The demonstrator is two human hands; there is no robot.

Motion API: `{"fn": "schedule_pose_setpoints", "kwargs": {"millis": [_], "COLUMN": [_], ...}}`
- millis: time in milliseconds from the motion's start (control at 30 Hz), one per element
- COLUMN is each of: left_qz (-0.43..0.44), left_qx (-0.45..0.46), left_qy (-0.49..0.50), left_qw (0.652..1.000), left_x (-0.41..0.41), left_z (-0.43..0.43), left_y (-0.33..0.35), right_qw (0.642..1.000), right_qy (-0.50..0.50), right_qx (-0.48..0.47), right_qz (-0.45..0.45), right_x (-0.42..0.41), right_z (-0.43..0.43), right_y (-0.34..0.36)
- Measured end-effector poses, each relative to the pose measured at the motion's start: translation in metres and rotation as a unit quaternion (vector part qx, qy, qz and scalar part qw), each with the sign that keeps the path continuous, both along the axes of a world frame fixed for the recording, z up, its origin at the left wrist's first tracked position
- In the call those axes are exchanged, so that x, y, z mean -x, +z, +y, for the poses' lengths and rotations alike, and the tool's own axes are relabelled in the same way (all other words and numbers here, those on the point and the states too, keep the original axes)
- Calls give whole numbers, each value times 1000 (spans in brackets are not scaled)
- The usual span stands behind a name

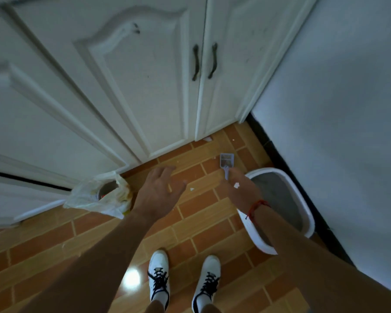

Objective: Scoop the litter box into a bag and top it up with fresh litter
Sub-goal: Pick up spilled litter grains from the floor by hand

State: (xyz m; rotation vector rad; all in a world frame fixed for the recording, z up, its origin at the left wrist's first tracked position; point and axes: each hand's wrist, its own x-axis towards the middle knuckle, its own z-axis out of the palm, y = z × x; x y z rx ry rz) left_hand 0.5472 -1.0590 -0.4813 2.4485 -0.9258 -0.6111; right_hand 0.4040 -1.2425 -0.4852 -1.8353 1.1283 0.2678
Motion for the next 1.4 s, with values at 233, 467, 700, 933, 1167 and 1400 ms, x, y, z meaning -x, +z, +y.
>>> {"fn": "schedule_pose_setpoints", "kwargs": {"millis": [233,467,700,933,1167,1400], "left_qz": [-54,-69,-96,-135,-144,-132], "left_qx": [-2,4,24,41,-3,-4], "left_qy": [-86,-123,-178,-210,-227,-223], "left_qw": [995,990,979,968,963,966], "left_x": [39,65,76,81,102,126], "left_z": [-20,1,56,98,118,105], "left_y": [84,133,159,175,164,142], "right_qw": [997,990,979,956,951,950], "right_qy": [3,7,8,40,46,48], "right_qx": [75,144,202,279,286,275], "right_qz": [-18,7,40,87,111,138], "right_x": [58,95,113,138,160,184], "right_z": [-3,33,97,151,166,153], "right_y": [98,160,201,218,204,166]}}
